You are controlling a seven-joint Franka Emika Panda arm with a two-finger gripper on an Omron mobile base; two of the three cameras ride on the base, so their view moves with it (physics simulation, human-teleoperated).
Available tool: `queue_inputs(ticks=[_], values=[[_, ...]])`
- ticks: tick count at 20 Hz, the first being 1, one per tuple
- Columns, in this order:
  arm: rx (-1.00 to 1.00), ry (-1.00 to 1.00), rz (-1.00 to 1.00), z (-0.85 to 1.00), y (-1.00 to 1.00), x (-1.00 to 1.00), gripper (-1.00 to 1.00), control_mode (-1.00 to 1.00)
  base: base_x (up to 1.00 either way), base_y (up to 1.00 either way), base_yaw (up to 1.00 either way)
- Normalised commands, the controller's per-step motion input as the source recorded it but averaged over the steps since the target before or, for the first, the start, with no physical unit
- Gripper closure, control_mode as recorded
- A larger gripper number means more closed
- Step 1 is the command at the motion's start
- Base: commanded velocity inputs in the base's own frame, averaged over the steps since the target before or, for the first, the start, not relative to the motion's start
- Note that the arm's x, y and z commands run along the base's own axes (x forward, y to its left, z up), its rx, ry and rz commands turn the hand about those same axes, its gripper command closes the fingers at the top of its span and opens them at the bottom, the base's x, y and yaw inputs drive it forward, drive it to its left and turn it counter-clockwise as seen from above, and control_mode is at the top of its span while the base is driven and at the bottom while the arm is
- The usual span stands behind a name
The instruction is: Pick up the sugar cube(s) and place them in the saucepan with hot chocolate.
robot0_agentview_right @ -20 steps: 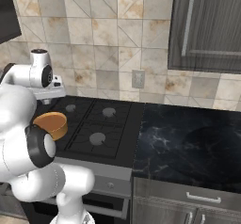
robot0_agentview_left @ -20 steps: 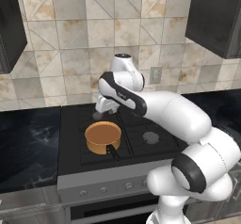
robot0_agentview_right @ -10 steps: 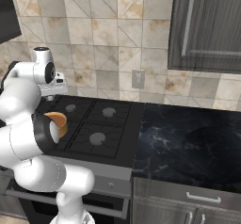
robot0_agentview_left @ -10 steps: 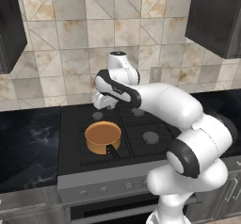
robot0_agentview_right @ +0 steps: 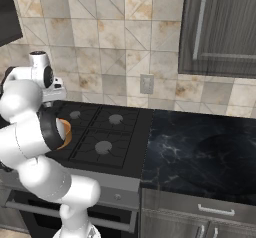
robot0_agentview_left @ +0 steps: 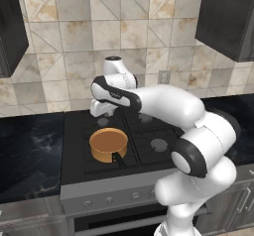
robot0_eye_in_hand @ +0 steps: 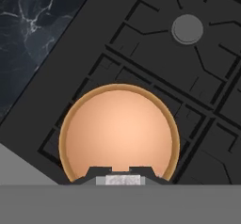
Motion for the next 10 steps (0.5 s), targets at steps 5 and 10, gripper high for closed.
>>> queue_inputs(ticks=[5,10], values=[[0.00,0.00,0.00,-0.03,0.25,-0.02,1.00,-1.00,0.00,0.00,0.00],[0.00,0.00,0.00,-0.24,0.04,0.04,1.00,-1.00,0.00,0.00,0.00]])
